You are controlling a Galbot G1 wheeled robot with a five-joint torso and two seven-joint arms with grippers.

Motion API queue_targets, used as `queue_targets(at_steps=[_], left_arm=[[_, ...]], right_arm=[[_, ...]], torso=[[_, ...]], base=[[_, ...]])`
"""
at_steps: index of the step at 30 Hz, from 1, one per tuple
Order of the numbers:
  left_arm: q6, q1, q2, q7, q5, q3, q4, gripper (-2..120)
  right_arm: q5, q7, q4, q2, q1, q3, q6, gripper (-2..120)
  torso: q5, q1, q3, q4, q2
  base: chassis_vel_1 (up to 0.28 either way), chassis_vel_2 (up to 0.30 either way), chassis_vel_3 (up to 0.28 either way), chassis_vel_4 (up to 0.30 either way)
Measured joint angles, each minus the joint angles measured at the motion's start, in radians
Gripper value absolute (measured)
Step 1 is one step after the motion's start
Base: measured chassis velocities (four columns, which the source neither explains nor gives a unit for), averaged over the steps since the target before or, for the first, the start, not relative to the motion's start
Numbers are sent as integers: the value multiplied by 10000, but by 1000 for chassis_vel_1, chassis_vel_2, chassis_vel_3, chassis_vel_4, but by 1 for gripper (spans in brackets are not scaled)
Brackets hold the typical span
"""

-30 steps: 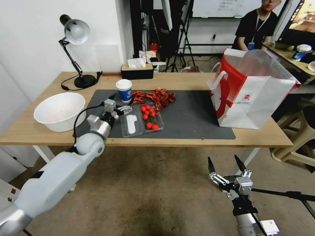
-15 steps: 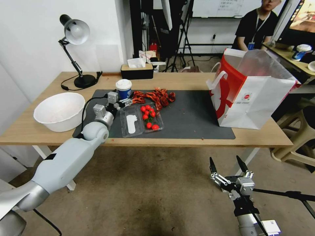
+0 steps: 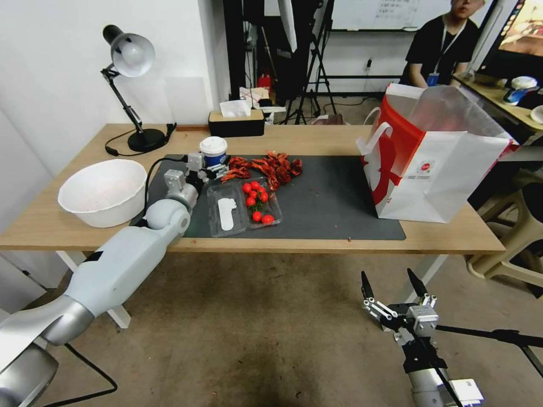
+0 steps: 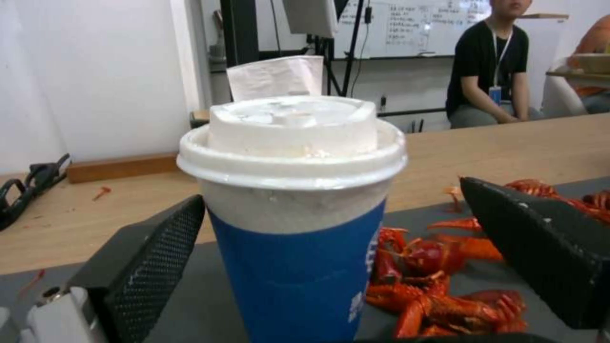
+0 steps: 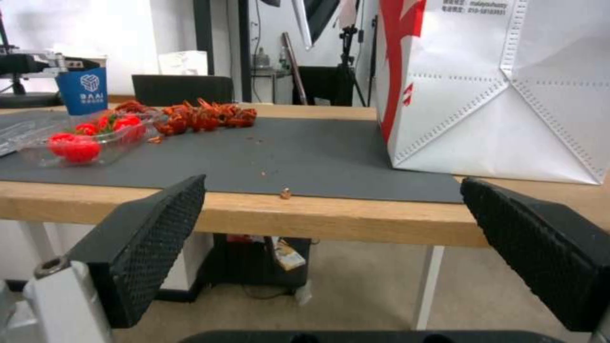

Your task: Pick up the trash from the table and place it into the takeout bag.

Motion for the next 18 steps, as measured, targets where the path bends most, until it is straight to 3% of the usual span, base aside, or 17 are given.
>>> queue_targets(at_steps=[11,18], left_arm=[[288,-534,-250,-128,-262,414,420,100],[371,-700,-325,-227,-274,529,616,74]], right_arm=[[-6,-10,-49,49,-47,-4,92,100],[-36,-28,-49,97,-101,-23,174,100]], torso=[[0,-1,0,0,0],[-1,-1,0,0,0]], base=[[0,0,0,0],[0,0,0,0]])
